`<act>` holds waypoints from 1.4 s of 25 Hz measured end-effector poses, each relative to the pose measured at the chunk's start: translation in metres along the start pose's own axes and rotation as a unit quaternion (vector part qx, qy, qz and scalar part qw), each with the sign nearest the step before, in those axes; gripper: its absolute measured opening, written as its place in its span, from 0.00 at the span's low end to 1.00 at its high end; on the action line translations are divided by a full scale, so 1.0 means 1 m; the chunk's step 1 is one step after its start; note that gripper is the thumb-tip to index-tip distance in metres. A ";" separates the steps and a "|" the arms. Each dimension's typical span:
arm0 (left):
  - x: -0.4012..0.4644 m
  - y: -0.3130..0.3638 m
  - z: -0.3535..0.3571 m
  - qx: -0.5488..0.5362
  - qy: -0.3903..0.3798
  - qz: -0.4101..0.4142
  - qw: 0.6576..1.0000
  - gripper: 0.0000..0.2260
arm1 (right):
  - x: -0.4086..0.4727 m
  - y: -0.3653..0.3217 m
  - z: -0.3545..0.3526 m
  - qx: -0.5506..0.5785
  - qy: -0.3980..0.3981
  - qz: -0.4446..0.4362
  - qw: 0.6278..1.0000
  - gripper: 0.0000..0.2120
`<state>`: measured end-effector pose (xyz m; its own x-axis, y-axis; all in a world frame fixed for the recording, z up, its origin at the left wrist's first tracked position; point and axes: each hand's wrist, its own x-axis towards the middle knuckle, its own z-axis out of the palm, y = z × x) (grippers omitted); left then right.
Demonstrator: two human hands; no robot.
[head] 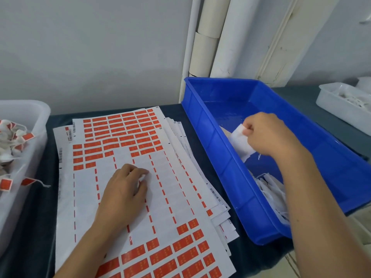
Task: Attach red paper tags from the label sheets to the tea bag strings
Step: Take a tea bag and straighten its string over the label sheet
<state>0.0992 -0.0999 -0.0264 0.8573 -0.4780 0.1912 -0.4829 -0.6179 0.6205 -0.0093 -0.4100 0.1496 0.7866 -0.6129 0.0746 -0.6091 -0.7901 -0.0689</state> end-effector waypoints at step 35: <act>0.003 -0.021 -0.023 -0.334 -0.064 -0.081 0.937 0.20 | -0.025 -0.193 0.112 0.366 0.200 -0.122 0.901 0.07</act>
<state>0.1158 -0.0738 -0.0218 0.8607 -0.5090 -0.0125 -0.0921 -0.1798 0.9794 0.0993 -0.2413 0.0495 0.6992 -0.4921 0.5186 -0.0787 -0.7740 -0.6282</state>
